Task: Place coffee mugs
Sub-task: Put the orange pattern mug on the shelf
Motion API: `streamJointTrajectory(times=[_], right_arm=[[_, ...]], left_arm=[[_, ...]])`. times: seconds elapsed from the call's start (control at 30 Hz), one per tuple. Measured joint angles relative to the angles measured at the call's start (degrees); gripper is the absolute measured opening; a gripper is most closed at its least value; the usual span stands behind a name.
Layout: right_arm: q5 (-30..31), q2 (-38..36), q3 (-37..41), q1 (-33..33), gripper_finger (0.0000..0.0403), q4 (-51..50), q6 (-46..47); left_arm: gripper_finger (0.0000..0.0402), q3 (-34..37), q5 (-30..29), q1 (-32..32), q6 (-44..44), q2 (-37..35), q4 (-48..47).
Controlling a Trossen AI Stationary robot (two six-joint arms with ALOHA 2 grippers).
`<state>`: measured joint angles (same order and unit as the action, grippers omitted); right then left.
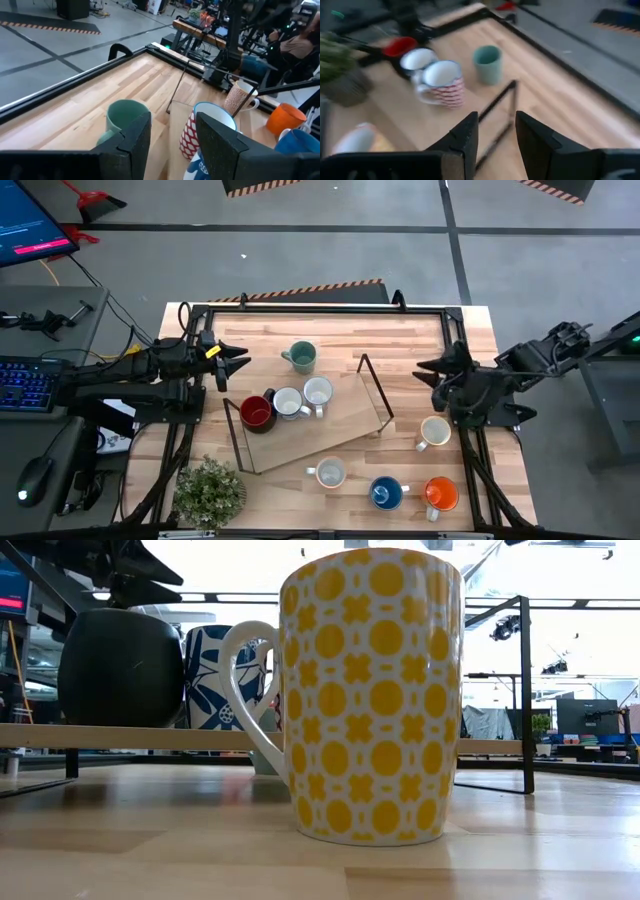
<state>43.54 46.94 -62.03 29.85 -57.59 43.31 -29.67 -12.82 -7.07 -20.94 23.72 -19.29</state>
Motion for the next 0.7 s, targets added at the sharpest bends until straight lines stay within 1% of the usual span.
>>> streamJointTrajectory(times=[0.13, 0.27, 0.37, 0.47, 0.6, 0.67, 0.7], right_arm=[[-7.4, -9.1, 12.3, -2.4, 0.011, 12.9, -0.1], [-14.6, -15.9, 22.2, -5.1, 0.011, 21.7, 2.6], [-16.1, -18.7, 27.9, -6.1, 0.011, 25.3, 3.2], [-16.8, -19.7, 31.7, -6.3, 0.011, 26.7, 3.2], [-17.6, -19.5, 33.7, -6.3, 0.011, 29.1, 4.2], [-19.8, -19.3, 33.8, -6.3, 0.011, 30.3, 4.5], [-22.4, -19.3, 33.5, -6.3, 0.011, 30.2, 4.9]], left_arm=[[0.0147, 0.0, 0.0, 0.0, -1.3, 0.0, 0.0], [0.0147, 0.0, 0.0, 0.0, -1.5, 0.0, 0.0], [0.0147, 0.0, -0.3, 0.0, -1.2, 0.0, 0.0], [0.0147, 0.0, -0.5, 0.0, -1.0, 0.0, 0.0], [0.0147, 0.0, -0.8, 0.0, -1.5, 0.0, 0.0], [0.0147, 0.0, -1.3, 0.0, -1.5, 0.0, 0.0], [0.0147, 0.0, -1.4, 0.0, -1.5, 0.0, 0.0]])
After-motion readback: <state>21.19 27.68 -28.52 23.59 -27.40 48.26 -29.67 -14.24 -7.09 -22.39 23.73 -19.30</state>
